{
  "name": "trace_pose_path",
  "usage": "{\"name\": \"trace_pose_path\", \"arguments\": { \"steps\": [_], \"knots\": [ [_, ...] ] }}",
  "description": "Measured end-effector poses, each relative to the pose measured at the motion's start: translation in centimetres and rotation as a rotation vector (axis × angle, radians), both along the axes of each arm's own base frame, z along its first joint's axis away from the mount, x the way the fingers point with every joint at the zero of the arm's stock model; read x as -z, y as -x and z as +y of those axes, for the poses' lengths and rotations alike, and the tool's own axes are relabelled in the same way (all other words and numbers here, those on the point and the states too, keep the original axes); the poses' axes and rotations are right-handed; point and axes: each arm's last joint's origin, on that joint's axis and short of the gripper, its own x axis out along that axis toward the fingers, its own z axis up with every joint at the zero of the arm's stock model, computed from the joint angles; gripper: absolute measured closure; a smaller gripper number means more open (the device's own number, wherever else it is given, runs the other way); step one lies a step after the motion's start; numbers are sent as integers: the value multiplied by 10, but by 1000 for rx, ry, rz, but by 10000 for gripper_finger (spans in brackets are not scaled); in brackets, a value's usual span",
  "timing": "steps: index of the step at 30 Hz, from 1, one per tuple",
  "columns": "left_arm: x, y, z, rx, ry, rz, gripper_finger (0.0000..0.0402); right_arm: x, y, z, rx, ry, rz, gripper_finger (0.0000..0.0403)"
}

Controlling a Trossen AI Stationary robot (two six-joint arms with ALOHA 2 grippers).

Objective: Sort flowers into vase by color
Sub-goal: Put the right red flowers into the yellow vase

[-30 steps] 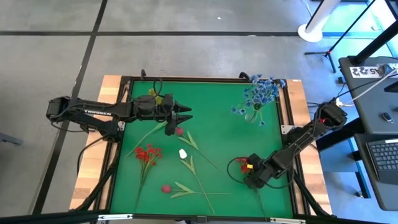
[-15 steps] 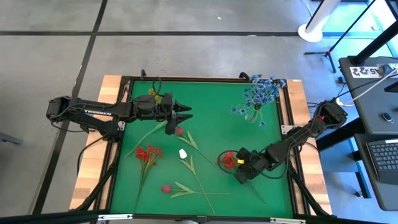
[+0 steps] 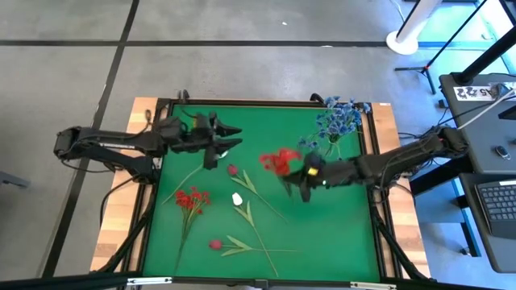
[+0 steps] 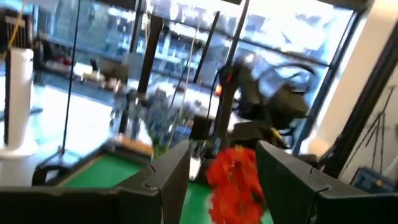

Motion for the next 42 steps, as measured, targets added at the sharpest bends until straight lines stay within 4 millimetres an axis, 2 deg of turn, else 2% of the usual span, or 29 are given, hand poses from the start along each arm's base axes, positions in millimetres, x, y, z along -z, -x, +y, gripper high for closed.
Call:
{"name": "trace_pose_path", "arguments": {
  "steps": [4,6,9,14,17,22,29,35,42],
  "knots": [
    [-22,26,-5,69,-44,-93,225,-35,-1,-16,1,99,-281,380],
    [-26,34,-7,108,-47,-94,225,-47,-2,-23,-5,159,-394,383],
    [-21,34,-9,129,-23,-39,225,-57,-4,-38,-3,219,-491,394],
    [0,11,-12,153,3,82,225,-59,-6,-64,71,265,-513,391],
    [12,-8,-12,161,1,90,225,-57,-9,-76,96,275,-509,381],
    [23,-39,-9,157,10,126,225,-53,-17,-83,56,283,-537,388],
    [19,-72,-6,153,14,145,225,-65,-33,-83,-24,326,-558,386],
    [16,-78,-4,113,9,139,225,-67,-42,-82,-57,349,-509,383],
    [16,-78,-2,82,2,140,225,-67,-43,-82,-62,349,-511,384]
  ]
}}
